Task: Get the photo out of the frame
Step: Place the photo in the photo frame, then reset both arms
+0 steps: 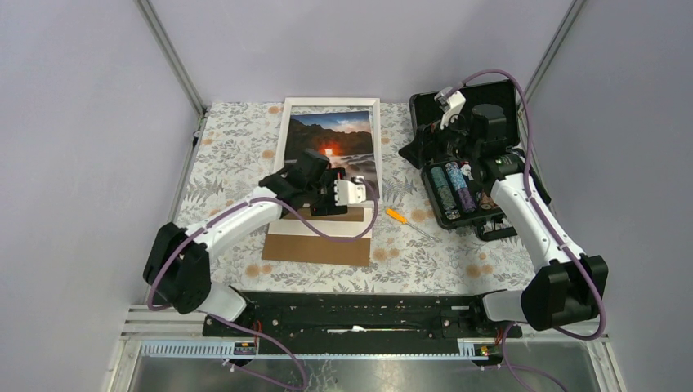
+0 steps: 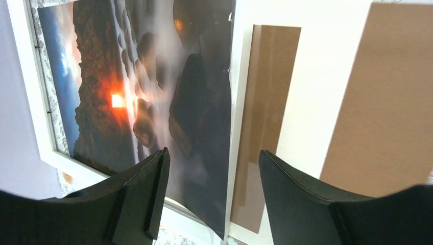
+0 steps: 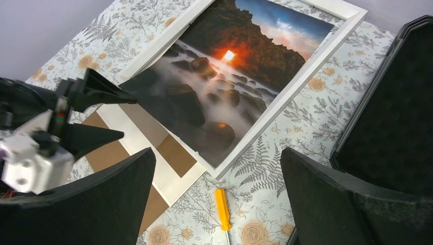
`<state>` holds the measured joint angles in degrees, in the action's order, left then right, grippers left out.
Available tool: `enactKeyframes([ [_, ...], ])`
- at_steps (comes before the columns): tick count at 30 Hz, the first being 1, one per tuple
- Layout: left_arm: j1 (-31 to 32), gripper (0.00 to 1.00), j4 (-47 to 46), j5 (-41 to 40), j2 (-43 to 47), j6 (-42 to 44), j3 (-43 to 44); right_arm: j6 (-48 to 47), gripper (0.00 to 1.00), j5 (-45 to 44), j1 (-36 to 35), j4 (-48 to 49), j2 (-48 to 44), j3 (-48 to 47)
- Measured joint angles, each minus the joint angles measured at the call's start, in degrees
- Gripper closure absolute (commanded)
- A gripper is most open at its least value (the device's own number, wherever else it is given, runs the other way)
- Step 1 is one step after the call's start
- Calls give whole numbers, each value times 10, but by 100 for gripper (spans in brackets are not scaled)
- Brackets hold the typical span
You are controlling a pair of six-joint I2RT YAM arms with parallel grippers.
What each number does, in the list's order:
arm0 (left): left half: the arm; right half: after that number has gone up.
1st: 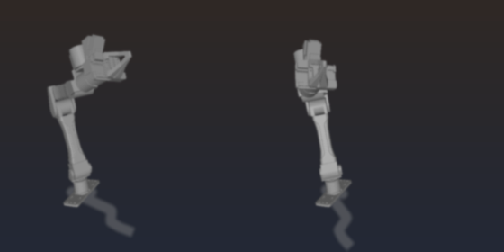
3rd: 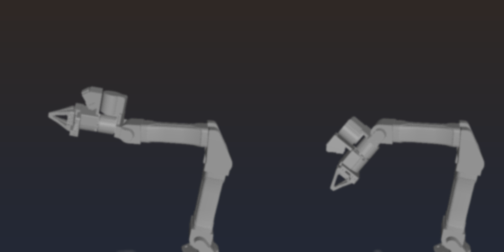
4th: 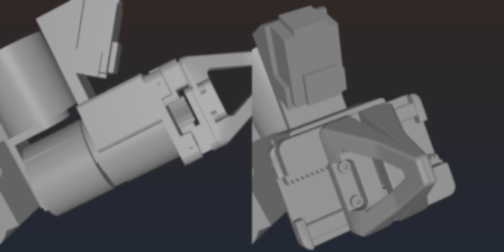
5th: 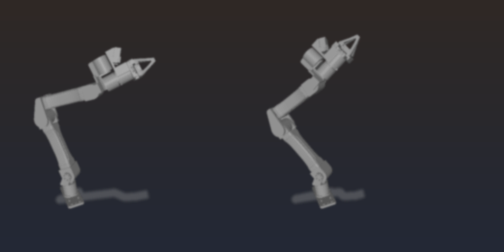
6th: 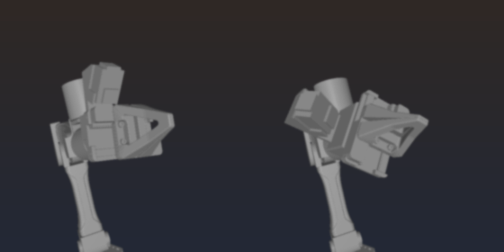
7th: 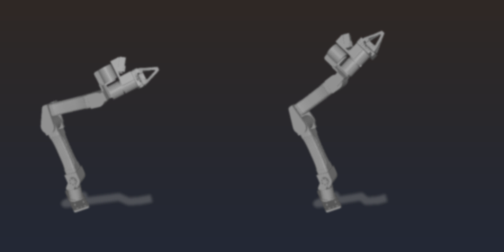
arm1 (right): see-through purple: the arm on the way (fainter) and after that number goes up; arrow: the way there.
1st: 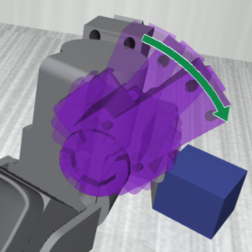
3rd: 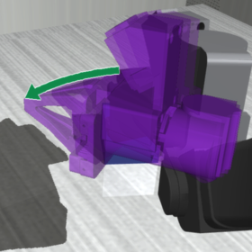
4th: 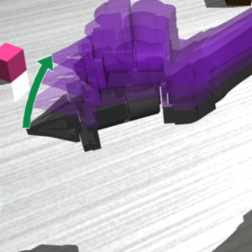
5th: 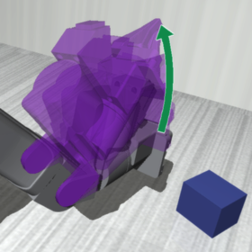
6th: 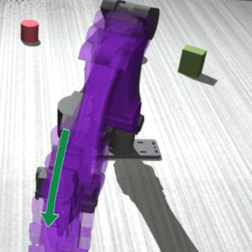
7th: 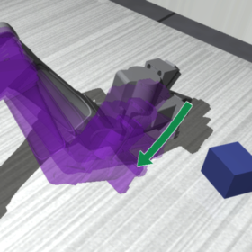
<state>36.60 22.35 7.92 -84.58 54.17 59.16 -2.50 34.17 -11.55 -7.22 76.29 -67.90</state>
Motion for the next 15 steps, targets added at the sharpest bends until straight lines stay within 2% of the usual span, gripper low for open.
enactKeyframes([
  [2,-6,22,44,27,12,-9,26,-1,0,5,0,-2,5,-1],
  [4,-25,12,85,59,12,-34,63,-1,0,10,0,-6,15,-1],
  [7,-66,2,127,93,12,-81,121,1,0,14,0,-24,37,-12],
  [15,-231,1,203,184,-41,-252,369,18,0,12,1,-71,102,-96],
])
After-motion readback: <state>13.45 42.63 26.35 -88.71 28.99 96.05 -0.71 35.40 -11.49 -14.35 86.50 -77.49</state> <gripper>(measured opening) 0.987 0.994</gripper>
